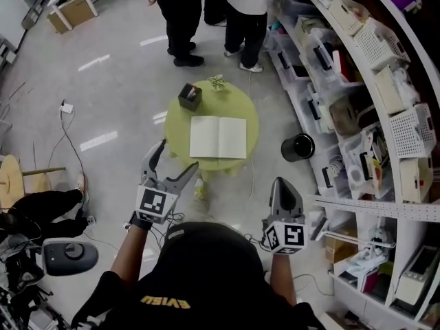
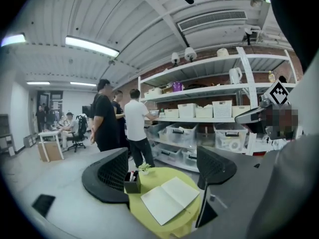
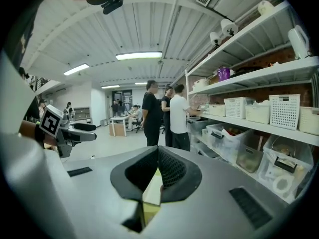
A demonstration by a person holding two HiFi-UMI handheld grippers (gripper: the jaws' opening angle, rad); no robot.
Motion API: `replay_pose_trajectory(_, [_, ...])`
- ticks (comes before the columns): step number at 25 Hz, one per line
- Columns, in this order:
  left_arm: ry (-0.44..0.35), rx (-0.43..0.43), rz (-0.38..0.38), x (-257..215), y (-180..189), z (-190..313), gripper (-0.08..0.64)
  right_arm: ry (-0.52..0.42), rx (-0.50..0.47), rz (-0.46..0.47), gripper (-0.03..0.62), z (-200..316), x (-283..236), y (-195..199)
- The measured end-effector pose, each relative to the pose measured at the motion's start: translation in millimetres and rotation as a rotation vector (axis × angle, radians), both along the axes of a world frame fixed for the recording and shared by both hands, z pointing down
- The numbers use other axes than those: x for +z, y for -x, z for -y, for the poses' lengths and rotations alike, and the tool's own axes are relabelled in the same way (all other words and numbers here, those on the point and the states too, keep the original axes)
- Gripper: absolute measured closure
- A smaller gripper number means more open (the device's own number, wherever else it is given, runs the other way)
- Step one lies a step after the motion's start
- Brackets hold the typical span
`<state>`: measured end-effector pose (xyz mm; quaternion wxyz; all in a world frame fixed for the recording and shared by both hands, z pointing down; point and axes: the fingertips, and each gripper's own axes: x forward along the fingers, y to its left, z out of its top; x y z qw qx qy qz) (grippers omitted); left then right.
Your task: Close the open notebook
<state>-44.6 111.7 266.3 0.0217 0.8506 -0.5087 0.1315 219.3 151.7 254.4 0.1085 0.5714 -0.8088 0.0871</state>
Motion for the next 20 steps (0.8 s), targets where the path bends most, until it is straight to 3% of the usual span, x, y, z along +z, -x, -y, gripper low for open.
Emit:
replay_pose_trajectory(8, [0.075,0.0,-0.039,19.1,38.9,68.8,0.118,0.024,-0.034,-0.059,0.591,77.5,4.2,49.0])
replay_pose_trajectory(12, [0.181,0.001,-0.073,48.7,50.0,93.7,0.117,0.058,-0.065,-0.088,0.591,113.9,14.8,73.8])
replay_pose_trajectory(16, [0.288,-0.01,-0.093,94.2,51.0,114.4,0.117,0.126,-0.145,-0.145,0.591,141.8,47.4,91.0])
replay_pose_trajectory(20, [0.332,-0.026,-0.062,126.0,53.5,135.6,0.118,0.206,-0.232,-0.157,0.591,164.6,82.4,108.8])
